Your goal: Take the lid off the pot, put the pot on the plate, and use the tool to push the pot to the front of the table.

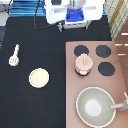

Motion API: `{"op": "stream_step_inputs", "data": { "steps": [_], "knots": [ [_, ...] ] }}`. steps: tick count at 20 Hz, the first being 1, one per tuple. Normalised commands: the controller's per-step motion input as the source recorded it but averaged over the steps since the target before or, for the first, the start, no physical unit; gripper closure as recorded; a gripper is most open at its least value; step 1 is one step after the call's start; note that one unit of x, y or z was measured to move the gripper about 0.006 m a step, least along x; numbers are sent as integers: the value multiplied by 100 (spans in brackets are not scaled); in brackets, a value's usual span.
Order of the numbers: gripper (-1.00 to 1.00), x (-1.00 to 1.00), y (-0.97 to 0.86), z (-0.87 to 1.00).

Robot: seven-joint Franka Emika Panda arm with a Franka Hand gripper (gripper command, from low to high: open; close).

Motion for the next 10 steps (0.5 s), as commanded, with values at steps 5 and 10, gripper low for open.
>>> {"op": "stream_step_inputs", "data": {
  "steps": [5, 10],
  "knots": [
    [-100, 82, 41, -14],
    [-100, 75, 46, -36]
  ]
}}
